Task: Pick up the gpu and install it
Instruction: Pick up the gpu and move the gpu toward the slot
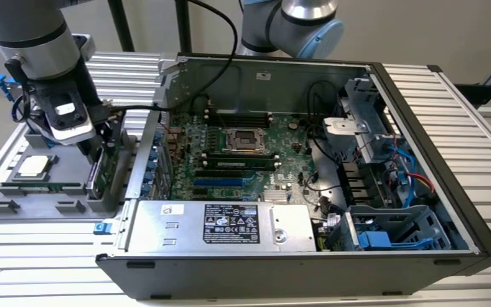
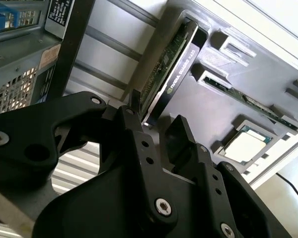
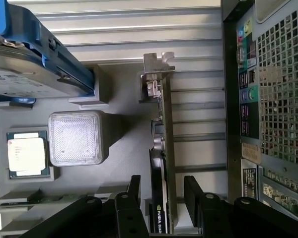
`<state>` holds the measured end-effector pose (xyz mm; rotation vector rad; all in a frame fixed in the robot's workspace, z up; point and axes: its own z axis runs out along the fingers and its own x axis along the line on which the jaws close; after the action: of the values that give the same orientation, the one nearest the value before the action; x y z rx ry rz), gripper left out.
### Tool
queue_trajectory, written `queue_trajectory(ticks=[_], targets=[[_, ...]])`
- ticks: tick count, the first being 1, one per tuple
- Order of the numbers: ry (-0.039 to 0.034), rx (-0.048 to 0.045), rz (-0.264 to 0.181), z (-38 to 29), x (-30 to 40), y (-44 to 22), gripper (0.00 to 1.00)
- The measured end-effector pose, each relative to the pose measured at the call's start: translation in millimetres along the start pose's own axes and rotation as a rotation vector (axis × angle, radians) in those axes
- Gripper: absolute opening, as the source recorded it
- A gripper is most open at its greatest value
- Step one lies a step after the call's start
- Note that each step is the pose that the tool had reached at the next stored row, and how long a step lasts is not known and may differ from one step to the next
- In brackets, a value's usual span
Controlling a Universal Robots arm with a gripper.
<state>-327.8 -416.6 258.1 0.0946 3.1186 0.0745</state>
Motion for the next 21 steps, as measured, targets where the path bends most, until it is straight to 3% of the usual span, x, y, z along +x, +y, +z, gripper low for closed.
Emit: queue_trajectory(ticks=[21], targets=[[0.0,0.0,0.0,11.1,0.2,-0.5,1.0]])
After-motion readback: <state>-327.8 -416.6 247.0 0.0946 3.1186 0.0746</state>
